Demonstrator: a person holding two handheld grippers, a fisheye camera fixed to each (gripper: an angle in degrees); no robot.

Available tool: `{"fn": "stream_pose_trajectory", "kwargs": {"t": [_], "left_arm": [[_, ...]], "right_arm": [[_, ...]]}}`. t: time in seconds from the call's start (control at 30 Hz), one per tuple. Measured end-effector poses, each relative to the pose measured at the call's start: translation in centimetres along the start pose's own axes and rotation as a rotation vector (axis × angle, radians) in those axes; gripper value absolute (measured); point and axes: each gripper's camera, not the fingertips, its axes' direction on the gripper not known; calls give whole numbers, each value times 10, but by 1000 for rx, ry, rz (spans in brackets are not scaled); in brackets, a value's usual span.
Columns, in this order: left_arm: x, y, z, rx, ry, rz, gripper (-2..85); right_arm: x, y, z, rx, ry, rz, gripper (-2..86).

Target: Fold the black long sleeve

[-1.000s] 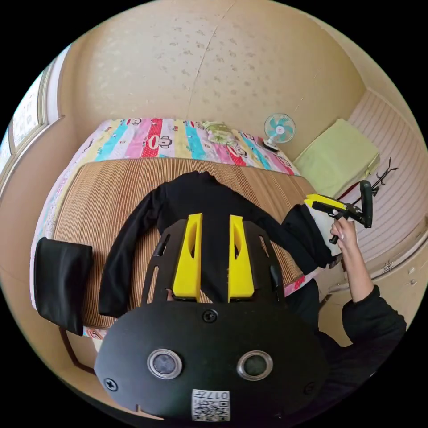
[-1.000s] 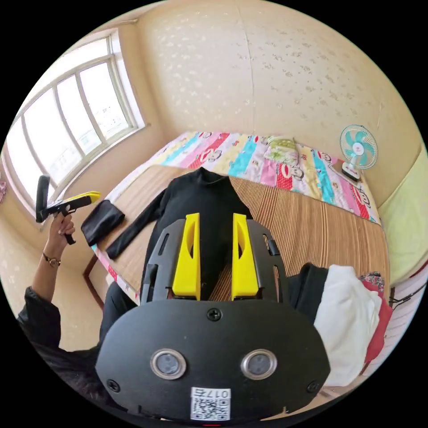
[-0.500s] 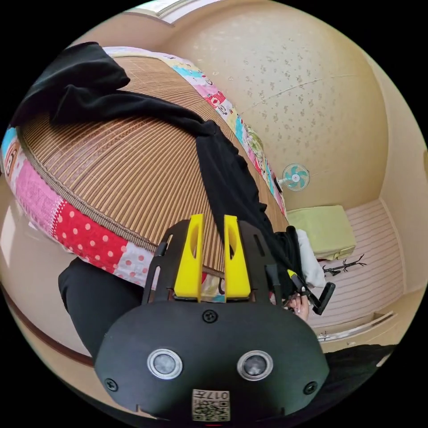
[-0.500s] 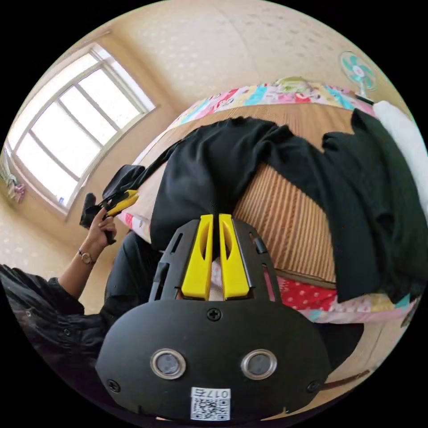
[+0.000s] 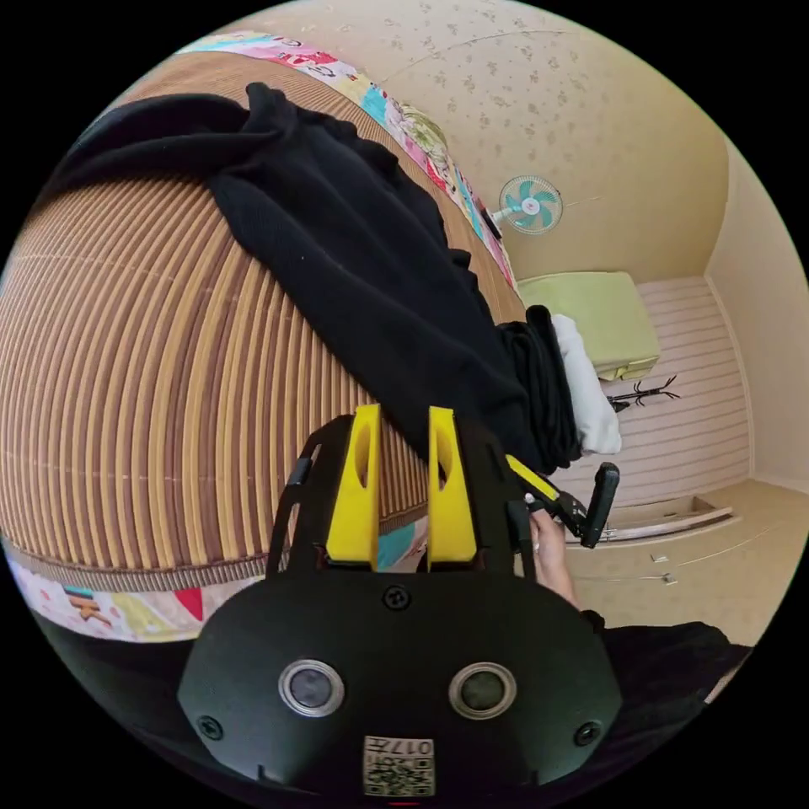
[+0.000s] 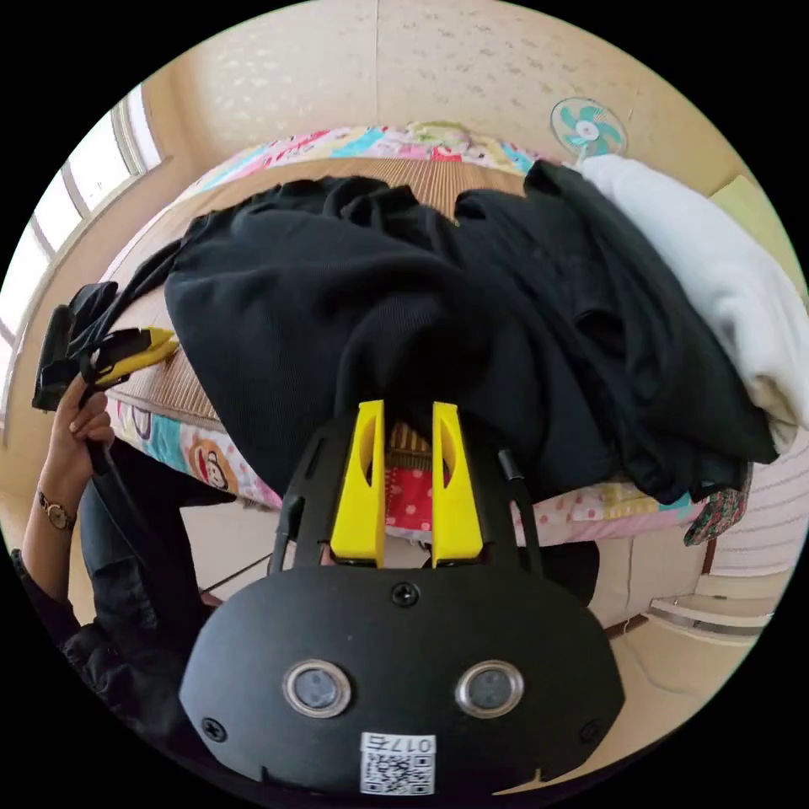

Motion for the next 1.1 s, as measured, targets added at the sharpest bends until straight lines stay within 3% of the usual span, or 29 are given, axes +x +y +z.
{"fn": "stream_pose_trajectory", "kwargs": {"t": [0.07,0.13,0.2,0.23,0.33,0.4,0.47,0.57,0.63,0.7,0.77,0.83,0.9,1.0,1.03,1.1], "left_arm": [[-5,-14,3,-88,168,-96,41],[5,-18,-46,13,402,-34,34],[29,-11,-117,180,419,71,36],[45,-5,-163,286,355,112,40],[76,5,-228,381,180,233,103],[83,10,-235,311,114,333,151],[56,27,-227,246,-64,188,141],[5,80,-222,303,-178,-35,123],[-20,114,-225,353,-190,-135,122],[-39,138,-225,369,-161,-198,120],[-54,148,-225,311,-122,-214,113],[-56,149,-225,262,-132,-218,106],[-52,145,-218,184,-149,-202,102],[-40,144,-195,86,-123,-156,113],[-35,147,-189,99,-103,-161,114],[-27,153,-184,128,-98,-182,97]], "right_arm": [[10,-5,-20,1,-99,8,39],[27,-8,-60,46,-310,29,26],[59,8,-130,302,-691,23,16],[66,13,-143,350,-726,36,15],[82,19,-163,368,-495,119,16],[78,11,-137,229,-315,141,26],[70,10,-117,192,-405,125,51],[37,11,-78,111,-662,79,116],[4,11,-45,-25,-688,58,127],[-47,18,1,-205,-550,-46,118],[-67,25,-6,-130,-346,-130,68],[-72,24,-24,-120,-386,-226,43],[-41,28,-70,70,-378,-127,32],[-4,30,-90,157,-223,27,26],[-1,29,-85,132,-212,23,26],[0,18,-47,-121,-248,-16,26]]}}
